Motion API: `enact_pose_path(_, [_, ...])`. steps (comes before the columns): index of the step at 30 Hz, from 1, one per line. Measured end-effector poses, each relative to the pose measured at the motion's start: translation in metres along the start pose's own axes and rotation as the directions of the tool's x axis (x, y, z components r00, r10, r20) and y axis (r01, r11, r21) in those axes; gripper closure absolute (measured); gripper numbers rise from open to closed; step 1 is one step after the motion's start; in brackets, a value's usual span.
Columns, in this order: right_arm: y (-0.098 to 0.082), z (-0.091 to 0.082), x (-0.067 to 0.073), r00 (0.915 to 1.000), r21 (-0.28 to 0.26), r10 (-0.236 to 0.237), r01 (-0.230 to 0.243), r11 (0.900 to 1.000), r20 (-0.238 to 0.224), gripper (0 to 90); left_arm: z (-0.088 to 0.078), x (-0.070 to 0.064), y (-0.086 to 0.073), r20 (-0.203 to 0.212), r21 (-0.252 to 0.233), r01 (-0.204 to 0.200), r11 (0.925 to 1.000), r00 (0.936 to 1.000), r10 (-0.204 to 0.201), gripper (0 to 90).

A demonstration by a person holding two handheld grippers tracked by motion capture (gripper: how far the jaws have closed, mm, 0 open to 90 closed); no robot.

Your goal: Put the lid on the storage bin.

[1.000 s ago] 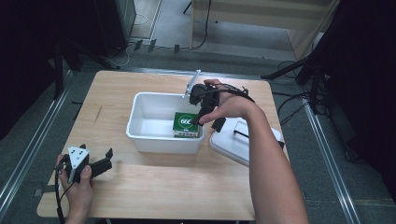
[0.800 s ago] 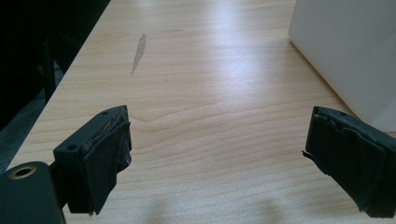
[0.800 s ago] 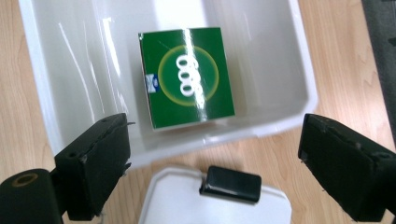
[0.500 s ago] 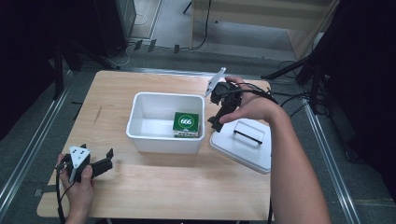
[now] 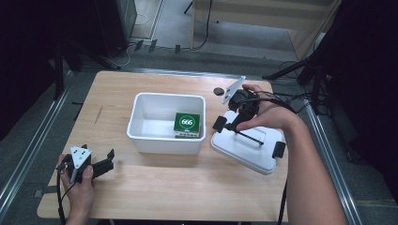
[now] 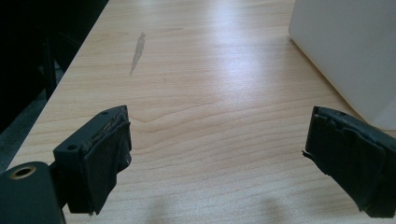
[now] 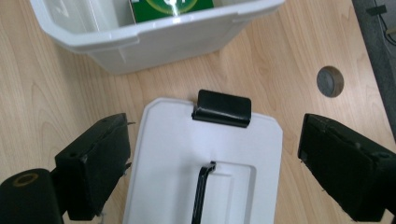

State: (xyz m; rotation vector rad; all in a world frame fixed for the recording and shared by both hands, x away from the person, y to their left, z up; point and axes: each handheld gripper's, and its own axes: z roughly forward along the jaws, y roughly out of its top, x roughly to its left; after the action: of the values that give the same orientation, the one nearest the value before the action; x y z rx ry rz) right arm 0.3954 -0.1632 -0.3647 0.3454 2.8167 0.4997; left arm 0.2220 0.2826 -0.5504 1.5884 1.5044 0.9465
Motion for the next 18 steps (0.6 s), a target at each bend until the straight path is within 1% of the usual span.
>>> enact_pose_path(3, [-0.008,0.001,-0.001,1.0,0.002,0.002,-0.002,1.0,0.0,9.2,0.0,0.0,0.0,-0.003,0.002,-0.006,1.0,1.0,0.006,7.3])
enact_pose_path(9, [-0.023,0.002,0.0,0.9996,0.009,0.028,-0.028,1.0,0.004,9.9,0.0,-0.001,0.0,-0.005,0.0,-0.008,1.0,1.0,0.008,7.3])
enact_pose_path(18, [-0.038,0.007,0.002,0.999,0.013,0.044,-0.044,0.999,-0.005,12.6,0.0,-0.001,0.0,-0.004,0.001,-0.009,1.0,0.9999,0.009,7.3])
